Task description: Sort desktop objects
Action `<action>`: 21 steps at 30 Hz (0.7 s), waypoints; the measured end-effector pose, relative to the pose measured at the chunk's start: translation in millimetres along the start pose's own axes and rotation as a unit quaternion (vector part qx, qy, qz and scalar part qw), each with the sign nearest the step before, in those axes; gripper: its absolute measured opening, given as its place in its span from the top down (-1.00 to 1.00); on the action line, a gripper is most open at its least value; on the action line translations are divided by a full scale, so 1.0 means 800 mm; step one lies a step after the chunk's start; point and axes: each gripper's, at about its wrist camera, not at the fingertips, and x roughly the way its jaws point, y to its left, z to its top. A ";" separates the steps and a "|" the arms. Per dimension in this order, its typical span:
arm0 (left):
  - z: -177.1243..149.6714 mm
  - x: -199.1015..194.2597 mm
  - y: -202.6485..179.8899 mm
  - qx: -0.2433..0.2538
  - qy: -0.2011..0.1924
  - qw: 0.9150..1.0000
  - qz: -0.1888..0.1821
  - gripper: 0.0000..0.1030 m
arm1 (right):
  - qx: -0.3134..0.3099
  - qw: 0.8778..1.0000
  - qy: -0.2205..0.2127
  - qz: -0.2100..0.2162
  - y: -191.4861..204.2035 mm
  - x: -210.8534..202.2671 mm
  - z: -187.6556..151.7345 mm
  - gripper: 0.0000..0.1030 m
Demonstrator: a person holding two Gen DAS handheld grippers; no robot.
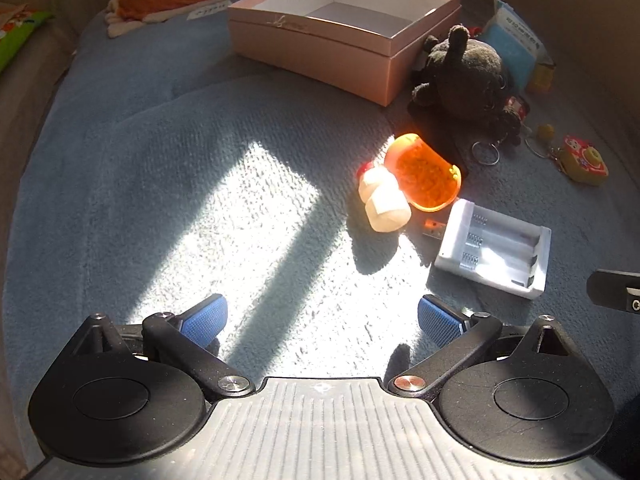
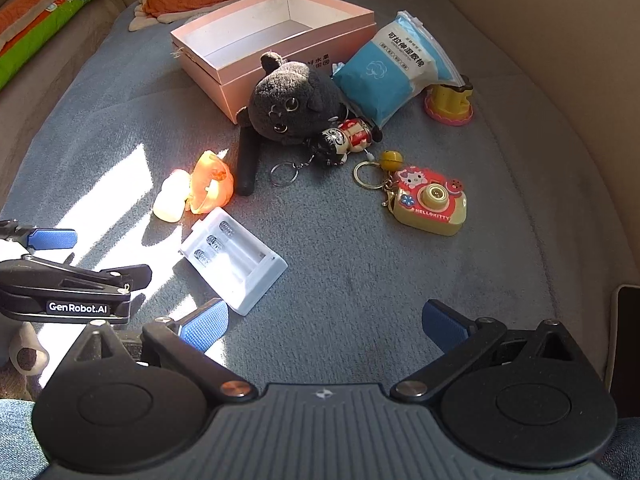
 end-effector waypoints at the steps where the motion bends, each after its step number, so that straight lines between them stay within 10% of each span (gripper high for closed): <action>1: 0.004 0.006 -0.002 0.007 -0.001 1.000 -0.007 -1.00 | 0.003 1.000 0.015 0.002 0.000 0.011 0.003 -1.00; 21: 0.054 0.036 -0.010 0.072 -0.053 0.994 -0.056 -1.00 | 0.147 0.985 0.085 0.026 -0.033 0.063 0.020 -1.00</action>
